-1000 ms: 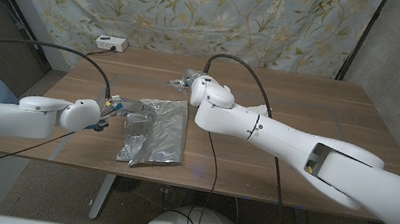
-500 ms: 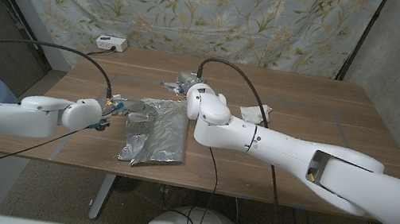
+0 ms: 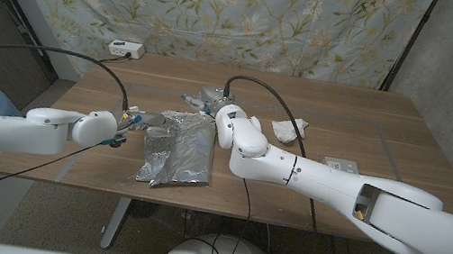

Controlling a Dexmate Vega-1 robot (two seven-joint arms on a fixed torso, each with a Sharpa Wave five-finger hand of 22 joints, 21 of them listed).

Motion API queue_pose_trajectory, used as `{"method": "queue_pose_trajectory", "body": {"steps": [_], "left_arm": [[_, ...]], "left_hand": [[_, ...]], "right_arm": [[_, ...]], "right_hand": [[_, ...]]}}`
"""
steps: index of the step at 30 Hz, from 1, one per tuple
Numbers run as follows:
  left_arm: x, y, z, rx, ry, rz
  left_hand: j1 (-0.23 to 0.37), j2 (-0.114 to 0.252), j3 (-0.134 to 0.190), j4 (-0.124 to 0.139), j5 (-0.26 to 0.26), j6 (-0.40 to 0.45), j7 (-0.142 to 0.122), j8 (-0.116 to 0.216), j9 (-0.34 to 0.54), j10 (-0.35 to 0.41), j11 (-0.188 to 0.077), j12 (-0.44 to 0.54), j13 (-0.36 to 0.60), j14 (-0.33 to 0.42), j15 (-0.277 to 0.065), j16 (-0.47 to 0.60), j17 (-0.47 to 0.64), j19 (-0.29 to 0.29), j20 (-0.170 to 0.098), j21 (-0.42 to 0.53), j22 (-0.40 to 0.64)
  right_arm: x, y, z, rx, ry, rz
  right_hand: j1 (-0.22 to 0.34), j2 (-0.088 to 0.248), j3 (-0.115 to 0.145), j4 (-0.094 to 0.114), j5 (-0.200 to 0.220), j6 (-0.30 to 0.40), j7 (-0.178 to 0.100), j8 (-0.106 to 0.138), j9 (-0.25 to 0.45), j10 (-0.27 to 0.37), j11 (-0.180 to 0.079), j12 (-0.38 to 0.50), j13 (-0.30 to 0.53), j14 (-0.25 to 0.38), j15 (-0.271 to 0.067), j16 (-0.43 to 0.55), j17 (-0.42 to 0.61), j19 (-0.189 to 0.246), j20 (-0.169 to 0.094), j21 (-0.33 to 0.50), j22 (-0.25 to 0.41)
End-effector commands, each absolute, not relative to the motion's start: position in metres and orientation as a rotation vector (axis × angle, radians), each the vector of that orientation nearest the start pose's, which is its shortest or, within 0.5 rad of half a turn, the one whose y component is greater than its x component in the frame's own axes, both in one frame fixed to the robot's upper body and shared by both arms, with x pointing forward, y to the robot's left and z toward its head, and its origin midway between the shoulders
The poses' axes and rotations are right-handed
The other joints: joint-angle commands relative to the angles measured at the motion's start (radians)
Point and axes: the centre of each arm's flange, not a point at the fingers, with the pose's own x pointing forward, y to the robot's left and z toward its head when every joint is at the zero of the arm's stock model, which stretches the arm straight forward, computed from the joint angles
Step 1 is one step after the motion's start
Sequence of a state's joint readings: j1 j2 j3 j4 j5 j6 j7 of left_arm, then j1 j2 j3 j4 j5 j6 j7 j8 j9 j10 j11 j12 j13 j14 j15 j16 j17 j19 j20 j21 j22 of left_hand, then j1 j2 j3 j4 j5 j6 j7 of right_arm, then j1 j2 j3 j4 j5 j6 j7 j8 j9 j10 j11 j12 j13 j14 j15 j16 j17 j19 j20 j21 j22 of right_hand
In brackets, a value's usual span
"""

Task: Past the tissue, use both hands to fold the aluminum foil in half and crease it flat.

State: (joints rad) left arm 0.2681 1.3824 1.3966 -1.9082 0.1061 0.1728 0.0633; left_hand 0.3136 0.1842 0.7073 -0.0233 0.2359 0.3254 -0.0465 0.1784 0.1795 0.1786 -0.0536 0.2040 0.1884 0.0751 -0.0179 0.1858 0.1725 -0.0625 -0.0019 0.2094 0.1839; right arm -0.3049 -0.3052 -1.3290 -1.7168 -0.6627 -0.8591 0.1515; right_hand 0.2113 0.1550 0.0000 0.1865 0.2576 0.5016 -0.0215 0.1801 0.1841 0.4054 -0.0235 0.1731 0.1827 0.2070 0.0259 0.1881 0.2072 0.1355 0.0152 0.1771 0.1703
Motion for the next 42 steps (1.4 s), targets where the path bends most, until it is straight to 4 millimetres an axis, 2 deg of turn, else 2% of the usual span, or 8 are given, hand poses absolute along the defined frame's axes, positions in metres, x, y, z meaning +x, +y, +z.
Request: {"method": "queue_pose_trajectory", "body": {"steps": [1, 6, 15, 21, 24, 30, 42], "left_arm": [[0.572, 0.327, -0.051, 1.59, -0.284, -0.279], [0.573, 0.328, -0.05, 1.587, -0.282, -0.275], [0.575, 0.331, -0.049, 1.587, -0.273, -0.269], [0.576, 0.33, -0.049, 1.581, -0.289, -0.277], [0.576, 0.329, -0.048, 1.584, -0.29, -0.278], [0.576, 0.329, -0.048, 1.589, -0.284, -0.281], [0.576, 0.327, -0.049, 1.58, -0.278, -0.285]], "left_hand": [[0.008, -0.001, -0.004, 0.0, -0.006, 0.009, 0.001, 0.007, 0.004, 0.006, 0.001, 0.004, 0.001, 0.009, -0.003, -0.001, 0.0, 0.007, -0.002, 0.006, 0.002], [0.009, -0.001, -0.004, -0.001, -0.006, 0.009, 0.0, 0.007, 0.004, 0.006, 0.002, 0.004, 0.001, 0.009, -0.003, -0.001, -0.001, 0.007, -0.002, 0.006, 0.002], [0.009, 0.0, -0.004, 0.0, -0.006, 0.007, 0.0, 0.006, 0.004, 0.006, 0.003, 0.003, 0.001, 0.008, -0.002, -0.002, 0.0, 0.006, -0.002, 0.005, 0.002], [0.01, 0.0, -0.005, -0.001, -0.006, 0.008, 0.002, 0.006, 0.004, 0.005, 0.003, 0.003, 0.001, 0.007, -0.001, -0.002, 0.0, 0.006, -0.002, 0.005, 0.002], [0.011, 0.0, -0.004, -0.002, -0.006, 0.009, -0.001, 0.007, 0.004, 0.005, 0.003, 0.003, 0.001, 0.008, -0.001, -0.002, -0.001, 0.006, -0.002, 0.005, 0.002], [0.012, 0.001, -0.004, -0.002, -0.006, 0.008, 0.001, 0.006, 0.004, 0.005, 0.004, 0.003, 0.002, 0.007, 0.0, -0.002, 0.0, 0.006, -0.001, 0.005, 0.002], [0.013, 0.0, -0.004, -0.003, -0.005, 0.009, 0.001, 0.006, 0.004, 0.005, 0.003, 0.002, 0.002, 0.008, -0.001, -0.002, -0.001, 0.007, -0.002, 0.005, 0.002]], "right_arm": [[0.574, 0.064, 0.002, -1.64, -0.645, 0.122], [0.581, 0.062, -0.003, -1.661, -0.692, 0.123], [0.591, 0.053, -0.014, -1.674, -0.731, 0.133], [0.597, 0.046, -0.023, -1.662, -0.762, 0.125], [0.6, 0.042, -0.028, -1.659, -0.767, 0.126], [0.605, 0.037, -0.033, -1.654, -0.755, 0.128], [0.618, 0.034, -0.041, -1.651, -0.737, 0.14]], "right_hand": [[-0.041, 0.018, -0.008, -0.001, 0.009, -0.032, 0.003, -0.006, 0.001, -0.027, 0.0, -0.001, 0.001, -0.026, -0.003, 0.0, 0.003, -0.017, -0.004, 0.005, 0.001], [-0.065, 0.017, -0.009, -0.003, 0.013, -0.057, 0.001, -0.007, 0.0, -0.047, -0.006, -0.001, 0.001, -0.051, -0.008, -0.003, 0.002, -0.023, -0.01, 0.006, 0.0], [-0.084, 0.013, -0.01, -0.006, 0.015, -0.066, -0.008, -0.003, 0.0, -0.051, -0.015, 0.004, 0.0, -0.058, -0.02, 0.0, 0.0, -0.023, -0.023, 0.008, -0.001], [-0.1, 0.013, -0.008, -0.008, 0.019, -0.047, -0.006, 0.009, 0.0, -0.028, -0.005, 0.014, 0.0, -0.057, -0.026, 0.005, -0.002, -0.022, -0.028, 0.009, -0.001], [-0.108, 0.014, -0.005, -0.011, 0.022, -0.031, -0.004, 0.016, 0.0, -0.01, -0.005, 0.02, 0.0, -0.042, -0.033, 0.013, -0.004, -0.009, -0.033, 0.014, -0.002], [-0.115, 0.014, 0.0, -0.013, 0.025, -0.021, 0.001, 0.02, 0.0, 0.002, 0.005, 0.022, 0.0, -0.033, -0.036, 0.016, -0.007, 0.001, -0.036, 0.017, -0.002], [-0.123, 0.015, 0.008, -0.016, 0.03, -0.01, 0.007, 0.022, 0.001, 0.016, 0.005, 0.024, 0.0, -0.016, -0.04, 0.021, -0.01, 0.011, -0.039, 0.018, -0.002]]}}
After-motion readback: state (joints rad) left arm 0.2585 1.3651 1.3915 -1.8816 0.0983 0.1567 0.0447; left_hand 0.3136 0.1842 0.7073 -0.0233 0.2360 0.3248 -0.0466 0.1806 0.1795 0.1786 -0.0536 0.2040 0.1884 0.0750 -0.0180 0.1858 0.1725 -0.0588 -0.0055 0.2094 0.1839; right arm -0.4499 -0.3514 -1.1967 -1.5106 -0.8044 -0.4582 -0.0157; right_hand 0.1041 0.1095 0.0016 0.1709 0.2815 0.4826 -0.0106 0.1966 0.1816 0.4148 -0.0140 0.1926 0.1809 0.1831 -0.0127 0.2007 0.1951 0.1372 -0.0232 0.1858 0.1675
